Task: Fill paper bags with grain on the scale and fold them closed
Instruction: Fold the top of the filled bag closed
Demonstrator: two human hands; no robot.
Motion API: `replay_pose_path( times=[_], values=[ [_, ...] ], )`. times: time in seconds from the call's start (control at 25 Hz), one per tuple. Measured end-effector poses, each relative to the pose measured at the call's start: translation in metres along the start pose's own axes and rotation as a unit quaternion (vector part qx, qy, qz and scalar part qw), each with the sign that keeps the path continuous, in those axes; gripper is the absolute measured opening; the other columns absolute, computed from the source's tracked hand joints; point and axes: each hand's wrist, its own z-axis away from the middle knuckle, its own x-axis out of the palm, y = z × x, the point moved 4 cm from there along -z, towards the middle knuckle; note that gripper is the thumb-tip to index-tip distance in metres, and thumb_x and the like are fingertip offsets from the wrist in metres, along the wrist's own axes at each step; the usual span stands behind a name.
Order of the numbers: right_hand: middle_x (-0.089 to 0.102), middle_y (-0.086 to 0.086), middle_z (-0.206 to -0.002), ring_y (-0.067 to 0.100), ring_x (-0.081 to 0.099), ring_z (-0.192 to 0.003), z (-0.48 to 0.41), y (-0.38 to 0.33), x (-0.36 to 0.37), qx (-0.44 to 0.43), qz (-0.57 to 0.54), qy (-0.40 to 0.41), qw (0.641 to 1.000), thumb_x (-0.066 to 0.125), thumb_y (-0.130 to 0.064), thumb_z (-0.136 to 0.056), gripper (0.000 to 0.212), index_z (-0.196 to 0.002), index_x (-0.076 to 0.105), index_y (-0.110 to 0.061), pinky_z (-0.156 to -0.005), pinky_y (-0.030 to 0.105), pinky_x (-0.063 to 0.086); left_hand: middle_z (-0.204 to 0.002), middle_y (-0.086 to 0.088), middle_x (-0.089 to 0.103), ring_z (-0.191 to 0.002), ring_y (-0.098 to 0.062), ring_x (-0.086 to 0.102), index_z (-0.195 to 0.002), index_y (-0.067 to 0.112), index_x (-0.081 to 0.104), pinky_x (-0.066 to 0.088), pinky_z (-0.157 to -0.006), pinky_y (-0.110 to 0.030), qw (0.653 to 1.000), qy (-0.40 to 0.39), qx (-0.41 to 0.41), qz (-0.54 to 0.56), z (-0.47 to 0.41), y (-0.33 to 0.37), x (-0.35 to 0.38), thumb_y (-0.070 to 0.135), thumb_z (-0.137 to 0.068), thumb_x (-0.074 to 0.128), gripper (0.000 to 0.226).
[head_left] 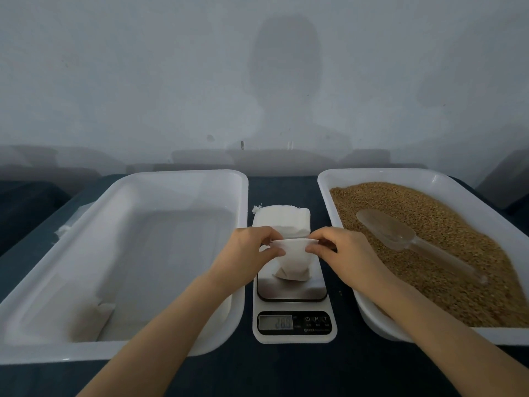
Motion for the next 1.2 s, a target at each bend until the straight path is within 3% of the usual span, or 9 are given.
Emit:
replay_pose_path(
  times=[0.32,0.56,0.8,0.88,0.96,1.0,1.08,1.12,1.2],
  values=[
    [0.063,-0.012,-0.084,-0.007,0.056,-0.076,0.001,-0.001,-0.001,0.003,0.001,0.002,1.000,0.067,-0.027,-0.085,0.021,-0.105,0.069,-0.018,-0.070,0.001,0.040,-0.089,0.014,0.062,-0.080,0.000,0.055,-0.102,0.022,0.069,0.035,-0.070,0.005,1.000,0.003,-0.007,0.007,0.001,0.001,-0.001,0.026,-0.086,0.069,0.017],
    [0.068,-0.005,-0.093,0.001,0.060,-0.082,0.001,0.000,0.000,0.011,0.001,0.000,1.000,0.067,-0.027,-0.086,0.025,-0.108,0.068,-0.017,-0.070,0.001,0.040,-0.087,0.015,0.061,-0.079,0.000,0.054,-0.102,0.022,0.068,0.035,-0.068,0.005,1.000,0.003,-0.005,0.008,0.001,0.000,0.000,0.026,-0.086,0.069,0.017],
    [0.068,-0.004,-0.089,0.003,0.061,-0.081,0.002,-0.001,-0.001,0.003,-0.001,0.002,1.000,0.067,-0.024,-0.086,0.020,-0.104,0.069,-0.016,-0.070,0.004,0.041,-0.088,0.015,0.062,-0.078,0.009,0.052,-0.097,0.021,0.070,0.040,-0.074,-0.003,1.000,0.009,0.011,0.009,0.000,-0.001,0.001,0.027,-0.085,0.071,0.014],
    [0.067,-0.007,-0.084,0.000,0.060,-0.076,0.002,-0.002,-0.001,-0.010,-0.002,0.009,1.000,0.067,-0.021,-0.086,0.014,-0.098,0.071,-0.014,-0.069,0.005,0.041,-0.097,0.014,0.061,-0.090,0.009,0.049,-0.093,0.020,0.071,0.039,-0.082,-0.009,0.999,0.020,0.026,-0.019,0.000,-0.002,0.001,0.031,-0.085,0.070,0.013],
    [0.064,-0.011,-0.078,-0.004,0.058,-0.076,0.004,-0.005,-0.002,-0.030,-0.008,0.020,0.999,0.067,-0.017,-0.086,0.009,-0.093,0.071,-0.013,-0.067,0.005,0.040,-0.123,0.005,0.057,-0.122,-0.005,0.039,-0.093,0.019,0.071,0.026,-0.098,-0.012,0.996,0.048,0.037,-0.064,0.001,-0.001,-0.002,0.036,-0.083,0.070,0.019],
    [0.063,-0.012,-0.077,-0.006,0.057,-0.077,0.004,-0.007,-0.003,-0.041,-0.014,0.026,0.999,0.068,-0.016,-0.085,0.008,-0.092,0.071,-0.013,-0.068,0.005,0.039,-0.137,0.002,0.049,-0.137,-0.013,0.026,-0.098,0.020,0.069,0.019,-0.106,-0.018,0.991,0.063,0.049,-0.105,0.002,0.002,-0.004,0.041,-0.081,0.070,0.027],
    [0.063,-0.015,-0.078,-0.008,0.058,-0.080,0.005,-0.011,-0.005,-0.068,-0.023,0.035,0.997,0.068,-0.014,-0.084,0.008,-0.092,0.071,-0.014,-0.069,0.004,0.040,-0.153,0.000,0.028,-0.147,-0.020,0.002,-0.120,0.021,0.058,0.007,-0.116,-0.032,0.976,0.049,0.092,-0.192,0.001,0.013,-0.005,0.051,-0.076,0.070,0.054],
    [0.063,-0.015,-0.079,-0.008,0.058,-0.080,0.005,-0.015,-0.006,-0.085,-0.025,0.038,0.995,0.068,-0.014,-0.084,0.009,-0.092,0.072,-0.014,-0.070,0.004,0.040,-0.154,0.000,0.027,-0.147,-0.022,0.003,-0.129,0.022,0.051,0.008,-0.117,-0.037,0.975,0.016,0.097,-0.201,0.000,0.019,-0.003,0.053,-0.076,0.069,0.064],
    [0.065,-0.014,-0.081,-0.007,0.060,-0.080,0.007,-0.021,-0.009,-0.114,-0.038,0.055,0.991,0.067,-0.016,-0.083,0.011,-0.092,0.072,-0.013,-0.071,0.004,0.042,-0.137,-0.003,0.051,-0.131,-0.024,0.040,-0.126,0.019,0.055,0.033,-0.111,-0.037,0.986,-0.079,0.073,-0.126,-0.003,0.036,0.001,0.044,-0.084,0.066,0.050]
  ],
)
